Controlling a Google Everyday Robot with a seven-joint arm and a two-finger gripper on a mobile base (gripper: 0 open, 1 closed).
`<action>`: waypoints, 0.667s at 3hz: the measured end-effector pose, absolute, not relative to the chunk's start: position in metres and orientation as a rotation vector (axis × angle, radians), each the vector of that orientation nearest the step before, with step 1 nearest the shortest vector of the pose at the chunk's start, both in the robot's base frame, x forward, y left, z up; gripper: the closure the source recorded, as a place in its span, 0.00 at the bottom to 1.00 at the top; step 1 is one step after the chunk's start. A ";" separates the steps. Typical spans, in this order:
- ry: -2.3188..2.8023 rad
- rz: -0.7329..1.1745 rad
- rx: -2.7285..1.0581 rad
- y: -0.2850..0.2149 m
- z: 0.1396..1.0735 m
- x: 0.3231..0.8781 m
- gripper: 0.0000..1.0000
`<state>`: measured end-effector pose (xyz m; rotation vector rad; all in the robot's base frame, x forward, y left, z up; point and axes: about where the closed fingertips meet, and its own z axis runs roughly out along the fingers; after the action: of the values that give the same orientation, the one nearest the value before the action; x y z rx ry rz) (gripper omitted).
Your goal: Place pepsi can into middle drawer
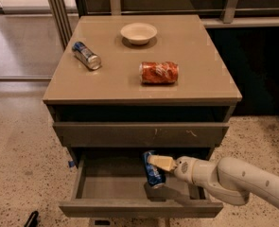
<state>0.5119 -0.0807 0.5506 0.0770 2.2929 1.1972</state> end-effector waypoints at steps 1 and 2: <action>2.322 1.173 0.139 -0.082 0.529 0.517 1.00; 2.352 1.158 0.172 -0.081 0.512 0.523 1.00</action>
Offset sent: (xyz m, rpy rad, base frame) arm 0.0178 -0.0016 -0.0615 -0.0424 0.1131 -0.0756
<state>0.5228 -0.0808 0.5116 0.1723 2.3521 1.1577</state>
